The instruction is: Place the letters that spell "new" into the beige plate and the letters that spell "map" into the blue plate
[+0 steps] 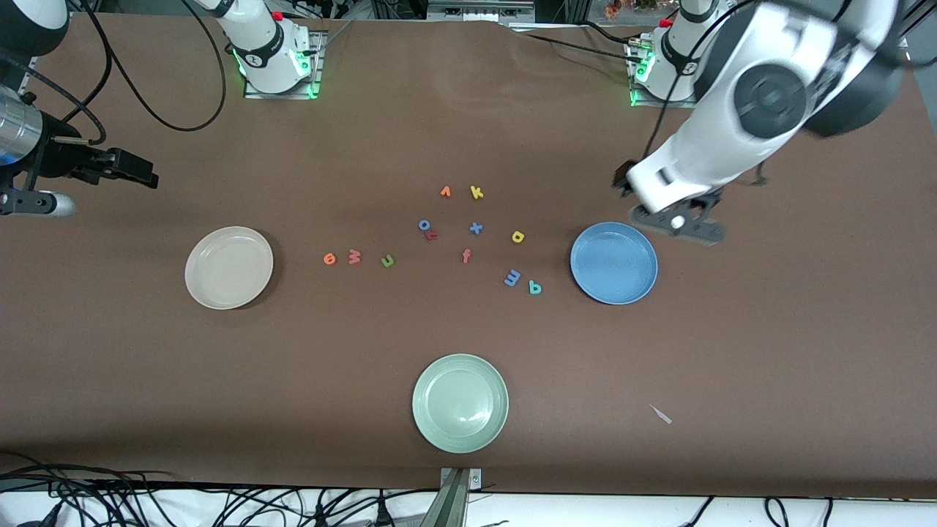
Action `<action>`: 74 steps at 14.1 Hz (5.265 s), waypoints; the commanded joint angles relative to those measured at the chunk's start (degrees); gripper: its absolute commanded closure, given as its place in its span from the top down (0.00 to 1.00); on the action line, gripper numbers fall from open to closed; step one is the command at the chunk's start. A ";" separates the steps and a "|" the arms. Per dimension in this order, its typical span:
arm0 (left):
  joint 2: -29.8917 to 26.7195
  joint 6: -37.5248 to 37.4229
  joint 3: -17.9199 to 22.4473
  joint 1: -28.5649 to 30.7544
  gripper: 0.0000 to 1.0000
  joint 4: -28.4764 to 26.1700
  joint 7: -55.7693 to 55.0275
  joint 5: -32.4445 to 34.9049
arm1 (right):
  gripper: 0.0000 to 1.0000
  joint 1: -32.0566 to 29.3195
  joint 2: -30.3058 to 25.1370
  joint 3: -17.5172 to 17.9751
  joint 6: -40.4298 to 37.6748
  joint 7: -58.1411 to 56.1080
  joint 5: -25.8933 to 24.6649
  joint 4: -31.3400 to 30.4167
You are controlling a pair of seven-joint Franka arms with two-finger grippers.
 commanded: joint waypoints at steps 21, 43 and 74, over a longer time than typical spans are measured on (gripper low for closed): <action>32.57 35.27 0.51 -15.54 0.85 8.11 -1.48 6.66 | 1.00 11.76 12.40 0.42 11.38 7.36 2.51 -0.65; 31.62 33.79 0.77 -15.02 0.08 6.44 -1.74 9.47 | 0.99 13.26 22.25 7.01 55.50 35.60 2.69 -27.28; 21.68 21.65 -0.37 -1.92 1.00 -2.89 1.33 12.40 | 0.15 13.26 24.28 7.10 56.93 34.20 2.43 -27.29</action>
